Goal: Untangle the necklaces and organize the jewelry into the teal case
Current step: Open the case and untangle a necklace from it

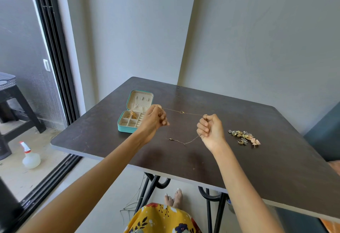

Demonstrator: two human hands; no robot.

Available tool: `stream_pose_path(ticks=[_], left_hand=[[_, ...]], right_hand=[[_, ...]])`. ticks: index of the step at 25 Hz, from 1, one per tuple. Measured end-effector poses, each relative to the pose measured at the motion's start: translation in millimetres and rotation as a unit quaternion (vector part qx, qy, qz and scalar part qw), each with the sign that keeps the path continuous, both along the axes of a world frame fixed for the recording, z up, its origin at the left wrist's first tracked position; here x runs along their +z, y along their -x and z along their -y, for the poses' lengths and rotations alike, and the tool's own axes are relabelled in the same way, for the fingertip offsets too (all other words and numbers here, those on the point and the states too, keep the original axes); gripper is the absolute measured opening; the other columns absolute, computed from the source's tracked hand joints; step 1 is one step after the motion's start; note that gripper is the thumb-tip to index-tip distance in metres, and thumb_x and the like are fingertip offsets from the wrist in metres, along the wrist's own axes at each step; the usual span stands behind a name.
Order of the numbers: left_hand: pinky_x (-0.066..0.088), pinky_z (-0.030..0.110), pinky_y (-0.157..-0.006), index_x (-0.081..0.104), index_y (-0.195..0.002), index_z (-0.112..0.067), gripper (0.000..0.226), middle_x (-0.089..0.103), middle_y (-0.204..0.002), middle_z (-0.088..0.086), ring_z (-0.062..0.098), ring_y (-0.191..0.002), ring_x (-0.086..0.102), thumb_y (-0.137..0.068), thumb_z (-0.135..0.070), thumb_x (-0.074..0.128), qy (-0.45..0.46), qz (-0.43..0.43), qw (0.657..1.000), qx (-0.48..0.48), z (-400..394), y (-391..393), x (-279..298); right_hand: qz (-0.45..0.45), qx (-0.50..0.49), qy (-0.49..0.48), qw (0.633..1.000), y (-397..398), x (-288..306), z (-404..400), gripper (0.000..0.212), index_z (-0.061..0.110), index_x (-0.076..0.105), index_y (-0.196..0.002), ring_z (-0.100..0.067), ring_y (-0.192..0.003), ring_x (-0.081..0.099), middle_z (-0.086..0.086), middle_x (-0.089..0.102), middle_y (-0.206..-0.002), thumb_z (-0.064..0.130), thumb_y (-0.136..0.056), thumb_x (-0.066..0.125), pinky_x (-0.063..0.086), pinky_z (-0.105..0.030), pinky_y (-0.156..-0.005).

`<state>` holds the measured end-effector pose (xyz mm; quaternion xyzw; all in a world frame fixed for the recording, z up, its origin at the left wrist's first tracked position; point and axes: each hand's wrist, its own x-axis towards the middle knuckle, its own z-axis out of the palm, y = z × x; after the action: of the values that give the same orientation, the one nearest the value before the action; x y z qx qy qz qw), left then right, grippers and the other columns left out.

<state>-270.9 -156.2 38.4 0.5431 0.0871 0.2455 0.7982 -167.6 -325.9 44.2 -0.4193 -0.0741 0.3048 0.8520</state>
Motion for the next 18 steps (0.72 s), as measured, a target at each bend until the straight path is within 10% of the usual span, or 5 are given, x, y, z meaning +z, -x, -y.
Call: stream_pose_path(ticks=[4, 13, 18], left_hand=[[0.024, 0.017, -0.041, 0.041, -0.074, -0.02, 0.023, 0.035, -0.053, -0.008, 0.008, -0.049, 0.025, -0.096, -0.018, 0.046, -0.087, -0.044, 0.995, 0.021, -0.9, 3.2, 2.3], [0.028, 0.013, -0.042, 0.052, -0.102, -0.023, 0.015, 0.06, -0.072, -0.001, 0.003, -0.047, 0.033, -0.1, -0.014, 0.04, -0.231, -0.053, 0.971, 0.02, 2.8, 17.1, 14.0], [0.032, 0.01, -0.044, 0.053, -0.1, -0.021, 0.017, 0.068, -0.082, -0.003, 0.002, -0.048, 0.038, -0.099, -0.009, 0.042, -0.276, -0.004, 0.961, 0.028, 9.1, 23.6, 30.1]], right_hand=[[0.032, 0.0, -0.006, 0.999, -3.0, 7.9, 11.7, 0.021, 0.016, 0.035, -0.067, -0.005, -0.033, 0.022, 0.005, 0.03, -0.046, 0.009, -0.087, 0.03, 0.016, -0.017, -0.029], [0.117, -0.022, -0.041, 0.992, -3.0, 49.8, 22.0, 0.022, 0.016, 0.049, -0.077, -0.005, -0.035, 0.03, 0.002, 0.053, -0.06, 0.001, -0.088, 0.038, 0.021, -0.015, -0.031], [0.242, 0.001, 0.144, 0.959, 4.8, 50.5, 26.3, 0.016, 0.013, 0.052, -0.087, -0.007, -0.038, 0.032, 0.004, 0.046, -0.049, 0.001, -0.089, 0.042, 0.022, -0.018, -0.034]])
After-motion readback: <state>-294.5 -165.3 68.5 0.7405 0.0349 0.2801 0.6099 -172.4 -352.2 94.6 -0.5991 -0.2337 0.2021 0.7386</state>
